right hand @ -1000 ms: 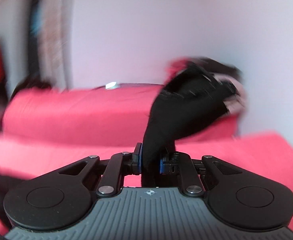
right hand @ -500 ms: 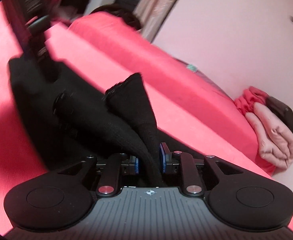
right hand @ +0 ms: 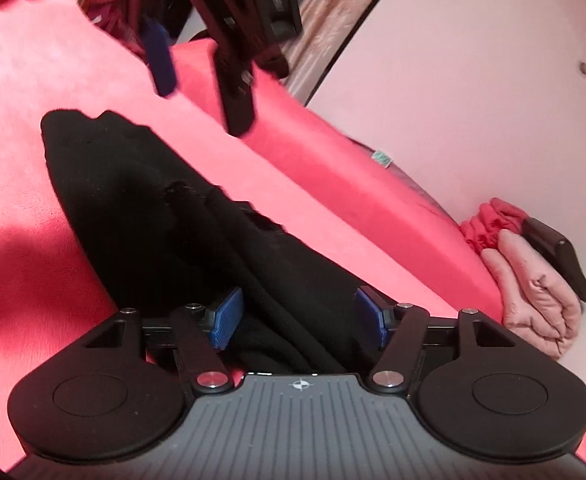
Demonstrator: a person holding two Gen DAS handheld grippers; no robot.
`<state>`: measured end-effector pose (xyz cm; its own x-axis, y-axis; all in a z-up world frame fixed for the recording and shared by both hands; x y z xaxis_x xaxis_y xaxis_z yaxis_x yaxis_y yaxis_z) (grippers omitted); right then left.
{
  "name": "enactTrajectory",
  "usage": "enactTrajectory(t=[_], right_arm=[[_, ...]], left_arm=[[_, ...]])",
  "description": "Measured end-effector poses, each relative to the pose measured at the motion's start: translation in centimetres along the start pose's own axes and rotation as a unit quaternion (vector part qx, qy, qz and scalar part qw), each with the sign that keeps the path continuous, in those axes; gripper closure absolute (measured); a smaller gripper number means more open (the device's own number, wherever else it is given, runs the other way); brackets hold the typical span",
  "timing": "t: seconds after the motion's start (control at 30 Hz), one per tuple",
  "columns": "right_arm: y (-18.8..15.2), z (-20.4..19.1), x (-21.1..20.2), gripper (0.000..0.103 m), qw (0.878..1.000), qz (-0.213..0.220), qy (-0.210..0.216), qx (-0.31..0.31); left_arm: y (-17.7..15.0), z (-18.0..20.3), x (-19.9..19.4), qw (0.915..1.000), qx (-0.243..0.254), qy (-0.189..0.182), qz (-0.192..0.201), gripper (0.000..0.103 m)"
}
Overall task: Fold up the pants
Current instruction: 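Fold the cuff end with the right gripper over onto the pants middle, release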
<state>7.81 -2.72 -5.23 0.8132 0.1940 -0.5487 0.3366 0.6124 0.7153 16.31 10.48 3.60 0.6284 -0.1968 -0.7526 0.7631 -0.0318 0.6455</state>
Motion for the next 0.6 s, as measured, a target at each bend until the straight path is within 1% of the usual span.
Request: enactTrajectory(t=[0.07,0.17,0.23,0.33,0.4,0.47,0.5,0.53,0.6], right_arm=[[-1.4,1.3,-1.2,0.036,1.0,-0.006,-0.025,-0.003],[-4.1,3.8,-2.3,0.036,0.997,-0.034,-0.072,0.017],[-5.9,5.1,-2.3,0.036,0.993,-0.061,-0.095,0.029],[-8.2,6.6,-2.3,0.036,0.989,-0.096,-0.112,0.03],[-9.1,7.3,-2.8,0.036,0.987,-0.094,-0.122,0.042],[-9.0,8.2,-3.1,0.035,0.985,-0.08,-0.14,0.061],[-8.7,8.4,-3.1,0.032,0.984,-0.074,-0.148,0.073],[-8.5,8.4,-3.0,0.032,0.983,-0.073,-0.149,0.082],[-8.1,8.0,-1.4,0.032,0.986,-0.082,-0.126,0.068]], left_arm=[[0.7,1.8,1.3,0.9999,0.004,-0.011,0.002,0.0],[1.2,3.9,3.7,0.9997,0.006,-0.021,-0.012,0.0],[0.7,4.7,5.6,0.9992,0.003,-0.016,-0.038,0.0],[-1.0,5.0,7.6,0.997,0.001,-0.012,-0.076,0.0],[-2.2,5.1,8.1,0.996,0.007,-0.006,-0.089,0.0],[-2.8,5.3,7.9,0.9963,0.017,0.0,-0.085,0.0],[-2.9,5.4,7.8,0.9962,0.022,0.003,-0.084,0.0],[-2.9,5.4,7.8,0.9961,0.023,0.005,-0.085,0.0],[-2.8,5.3,7.9,0.996,0.021,0.004,-0.087,0.0]])
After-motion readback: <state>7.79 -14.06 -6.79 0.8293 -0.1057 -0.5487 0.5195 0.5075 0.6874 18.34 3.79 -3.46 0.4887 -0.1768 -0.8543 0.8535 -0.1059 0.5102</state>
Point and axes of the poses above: each gripper's, at about its wrist camera, not at the fingertips, and x roughly the way its jaws point, z to its right, y to its top, the point moved 1 cm from there along x, roughly the way its jaws point, and after that the axes turned 6 degrees about y, right-handed, at the moved point
